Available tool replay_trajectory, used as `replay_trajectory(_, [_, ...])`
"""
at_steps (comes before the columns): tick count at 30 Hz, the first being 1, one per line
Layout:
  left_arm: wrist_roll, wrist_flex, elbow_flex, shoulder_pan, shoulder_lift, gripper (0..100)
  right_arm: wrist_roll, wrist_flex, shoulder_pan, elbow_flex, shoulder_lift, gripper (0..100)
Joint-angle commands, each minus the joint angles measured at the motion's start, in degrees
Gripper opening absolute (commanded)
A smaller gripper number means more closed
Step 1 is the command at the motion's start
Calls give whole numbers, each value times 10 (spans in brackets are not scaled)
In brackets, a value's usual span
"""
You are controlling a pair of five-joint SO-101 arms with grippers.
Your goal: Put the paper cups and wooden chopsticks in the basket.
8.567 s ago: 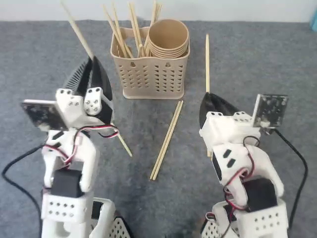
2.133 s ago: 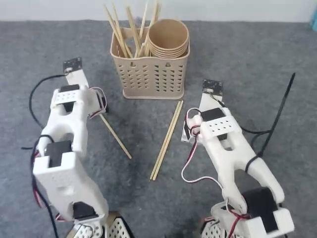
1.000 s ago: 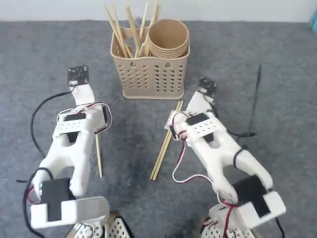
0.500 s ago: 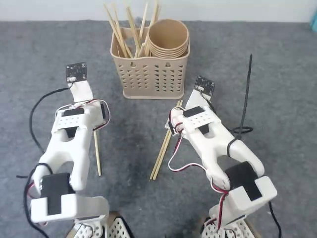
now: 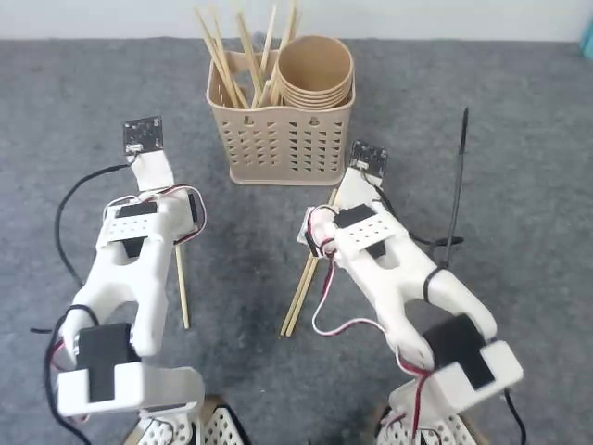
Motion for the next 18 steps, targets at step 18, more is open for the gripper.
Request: replay_trajectory(18, [-5, 3, -24, -5, -4, 12, 13, 127, 12, -149, 116, 9])
